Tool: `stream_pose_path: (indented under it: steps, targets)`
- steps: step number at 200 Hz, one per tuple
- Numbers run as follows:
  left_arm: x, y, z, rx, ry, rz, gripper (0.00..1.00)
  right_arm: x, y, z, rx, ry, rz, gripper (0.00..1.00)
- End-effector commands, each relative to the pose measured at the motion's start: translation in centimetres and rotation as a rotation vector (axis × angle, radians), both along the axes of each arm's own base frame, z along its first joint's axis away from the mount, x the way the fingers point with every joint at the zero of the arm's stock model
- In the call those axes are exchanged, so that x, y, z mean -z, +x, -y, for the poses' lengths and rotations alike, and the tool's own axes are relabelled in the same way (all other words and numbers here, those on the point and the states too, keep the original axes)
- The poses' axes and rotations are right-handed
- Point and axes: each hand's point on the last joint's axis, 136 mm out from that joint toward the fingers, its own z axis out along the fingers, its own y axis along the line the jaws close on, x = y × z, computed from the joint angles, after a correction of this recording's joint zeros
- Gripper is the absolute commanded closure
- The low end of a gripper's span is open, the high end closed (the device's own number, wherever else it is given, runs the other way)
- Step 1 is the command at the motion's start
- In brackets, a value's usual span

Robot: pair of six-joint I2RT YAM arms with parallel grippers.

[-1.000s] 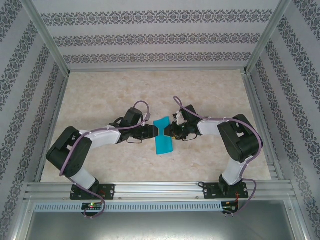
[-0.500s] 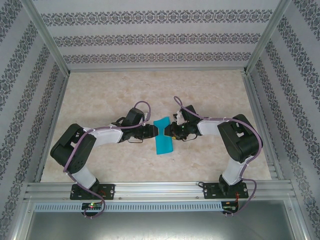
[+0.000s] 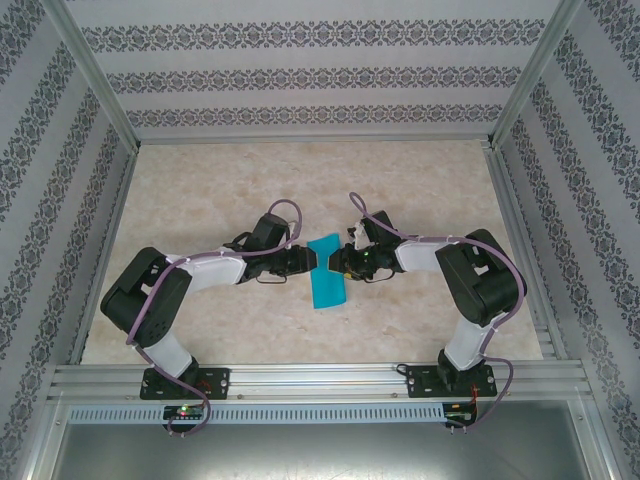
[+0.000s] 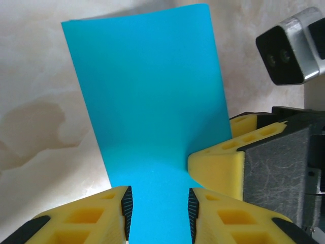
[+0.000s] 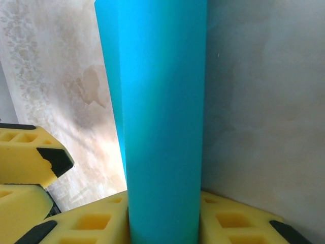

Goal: Fold a paper plane with a square sheet of paper (pick it up from the middle)
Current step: Hold the square sheet of paper at the center of the table.

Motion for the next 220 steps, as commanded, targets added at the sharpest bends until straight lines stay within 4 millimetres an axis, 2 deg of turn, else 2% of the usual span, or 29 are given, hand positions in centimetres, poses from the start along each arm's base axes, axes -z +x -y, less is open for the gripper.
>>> stream_pose_path:
  steps: [1, 47, 58, 151, 177, 220]
  targets:
    - [-0.7, 0.4, 1.1, 0.029, -0.011, 0.014, 0.63, 2.1, -0.2, 1.5, 0.044, -0.082, -0.014, 0.67]
    - [0.3, 0.9, 2.1, 0.051, -0.021, -0.012, 0.67, 2.2, -0.1, 1.3, 0.043, -0.073, -0.017, 0.68]
    - [0.6, 0.8, 2.3, 0.059, -0.019, -0.021, 0.71, 2.2, -0.2, 1.2, 0.040, -0.071, -0.017, 0.68]
    - [4.2, 0.0, 1.9, 0.100, 0.069, -0.095, 0.75, 0.4, 0.2, 1.0, 0.024, -0.072, 0.022, 0.64]
    - [5.2, -0.3, 1.7, 0.110, 0.088, -0.114, 0.75, -0.4, 0.3, 1.3, 0.014, -0.094, 0.036, 0.60]
    - [5.2, -0.3, 1.9, 0.118, 0.086, -0.111, 0.75, -1.5, 0.1, 2.9, -0.019, -0.200, 0.063, 0.55]
